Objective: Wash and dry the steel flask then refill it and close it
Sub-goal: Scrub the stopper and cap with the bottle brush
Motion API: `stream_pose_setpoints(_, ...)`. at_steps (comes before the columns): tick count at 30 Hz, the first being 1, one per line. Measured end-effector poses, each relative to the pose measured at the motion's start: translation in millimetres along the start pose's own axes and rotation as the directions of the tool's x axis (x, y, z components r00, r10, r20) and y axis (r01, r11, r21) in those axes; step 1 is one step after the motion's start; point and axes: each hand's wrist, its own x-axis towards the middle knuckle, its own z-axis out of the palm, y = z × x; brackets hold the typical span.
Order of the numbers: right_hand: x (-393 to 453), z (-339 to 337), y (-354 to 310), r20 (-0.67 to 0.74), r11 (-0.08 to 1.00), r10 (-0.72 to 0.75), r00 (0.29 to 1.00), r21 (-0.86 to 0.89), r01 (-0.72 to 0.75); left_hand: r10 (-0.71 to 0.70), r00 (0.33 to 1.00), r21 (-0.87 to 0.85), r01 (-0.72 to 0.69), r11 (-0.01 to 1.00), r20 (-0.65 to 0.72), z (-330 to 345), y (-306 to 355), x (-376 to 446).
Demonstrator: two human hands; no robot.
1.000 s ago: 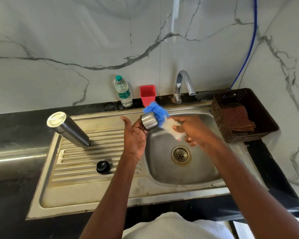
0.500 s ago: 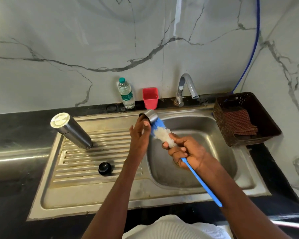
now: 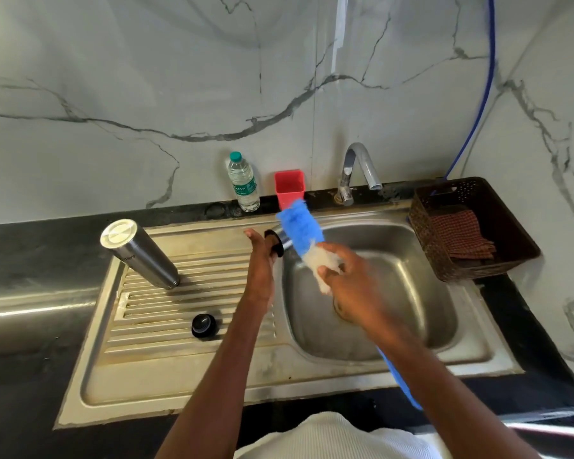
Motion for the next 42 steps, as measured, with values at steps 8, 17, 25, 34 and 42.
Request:
stream_pose_setpoints(8, -1, -2, -23, 0.043, 0.755, -0.278, 0.959, -0.608, 0.246, -0.008, 0.997, 0.011, 0.007, 1.0, 0.075, 6, 0, -9)
stream_pose_setpoints(17, 32, -10, -26, 0.069, 0.79, -0.188, 0.98, -0.583, 0.192, 0.023, 0.995, 0.073, -0.03, 0.997, 0.095, 12, -5, -12)
stream_pose_setpoints(25, 39, -19, 17, 0.591, 0.689, 0.218, 0.777, 0.471, -0.551, 0.096, 0.995, -0.182, -0.096, 0.979, -0.013, -1, 2, -1)
stream_pose_setpoints(34, 27, -8, 18, 0.677, 0.295, 0.251, 0.691, 0.627, -0.721, 0.424, 0.89, 0.668, -0.418, 0.616, 0.167, 3, -31, -5)
stream_pose_setpoints(42, 0, -16, 17, 0.242, 0.858, 0.223, 0.944, 0.411, -0.308, 0.156, 0.988, 0.371, -0.14, 0.918, -0.013, -21, -39, -3)
